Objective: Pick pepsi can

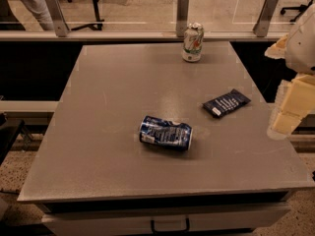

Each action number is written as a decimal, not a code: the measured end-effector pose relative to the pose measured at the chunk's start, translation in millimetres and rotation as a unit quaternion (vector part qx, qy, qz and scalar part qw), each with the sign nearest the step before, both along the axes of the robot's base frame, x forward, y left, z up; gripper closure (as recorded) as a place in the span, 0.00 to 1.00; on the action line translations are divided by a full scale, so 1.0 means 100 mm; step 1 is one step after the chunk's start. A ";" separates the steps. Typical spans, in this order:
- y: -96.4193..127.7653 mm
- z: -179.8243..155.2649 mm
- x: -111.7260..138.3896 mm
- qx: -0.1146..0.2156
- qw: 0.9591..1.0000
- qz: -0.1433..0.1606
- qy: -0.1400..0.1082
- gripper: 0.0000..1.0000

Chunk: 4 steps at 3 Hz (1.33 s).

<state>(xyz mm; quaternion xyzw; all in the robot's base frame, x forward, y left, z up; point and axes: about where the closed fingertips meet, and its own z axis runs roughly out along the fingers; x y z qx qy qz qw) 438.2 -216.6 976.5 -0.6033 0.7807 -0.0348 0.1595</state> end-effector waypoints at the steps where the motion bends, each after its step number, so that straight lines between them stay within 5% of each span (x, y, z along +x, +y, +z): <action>1: 0.00 0.01 0.00 0.000 1.000 0.000 -0.001 0.00; 3: 0.42 -0.11 0.17 0.006 0.999 0.042 0.003 0.00; 4: 0.93 -0.33 0.27 0.010 0.996 0.087 0.023 0.00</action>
Offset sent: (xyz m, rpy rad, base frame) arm 0.0144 0.0313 -0.0076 0.0196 0.0050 0.0658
